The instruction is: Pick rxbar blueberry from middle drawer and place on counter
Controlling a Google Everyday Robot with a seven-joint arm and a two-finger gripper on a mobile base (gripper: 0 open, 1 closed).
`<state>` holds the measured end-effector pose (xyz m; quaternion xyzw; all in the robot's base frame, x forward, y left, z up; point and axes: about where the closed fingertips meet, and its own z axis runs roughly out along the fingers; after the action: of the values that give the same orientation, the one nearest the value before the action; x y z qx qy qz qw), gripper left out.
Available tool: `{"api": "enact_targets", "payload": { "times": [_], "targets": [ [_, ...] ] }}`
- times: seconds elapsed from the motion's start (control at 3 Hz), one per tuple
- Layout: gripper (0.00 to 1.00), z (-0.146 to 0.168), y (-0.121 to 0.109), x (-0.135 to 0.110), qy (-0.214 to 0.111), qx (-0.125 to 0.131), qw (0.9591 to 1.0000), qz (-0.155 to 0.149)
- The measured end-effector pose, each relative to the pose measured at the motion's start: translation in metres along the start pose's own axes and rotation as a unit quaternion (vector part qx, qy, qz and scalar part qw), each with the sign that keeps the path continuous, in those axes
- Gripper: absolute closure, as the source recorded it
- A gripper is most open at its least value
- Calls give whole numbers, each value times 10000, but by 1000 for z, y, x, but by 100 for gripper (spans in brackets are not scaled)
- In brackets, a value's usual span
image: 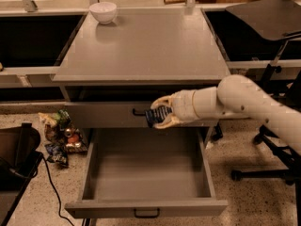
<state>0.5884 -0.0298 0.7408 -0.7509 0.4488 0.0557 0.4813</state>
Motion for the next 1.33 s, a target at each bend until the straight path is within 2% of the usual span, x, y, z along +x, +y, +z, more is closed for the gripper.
{"api": "enact_targets", "payload": {
  "times": [0.33, 0.67, 1.0, 1.33],
  "targets": [
    [100, -38, -47, -27, 126, 232, 9996, -142],
    [100, -65, -79, -55, 449, 364, 9968, -555],
    [100, -68, -83, -61, 484, 378, 9962, -620],
    [100, -70, -96, -61, 521, 526, 9962, -458]
  ]
}}
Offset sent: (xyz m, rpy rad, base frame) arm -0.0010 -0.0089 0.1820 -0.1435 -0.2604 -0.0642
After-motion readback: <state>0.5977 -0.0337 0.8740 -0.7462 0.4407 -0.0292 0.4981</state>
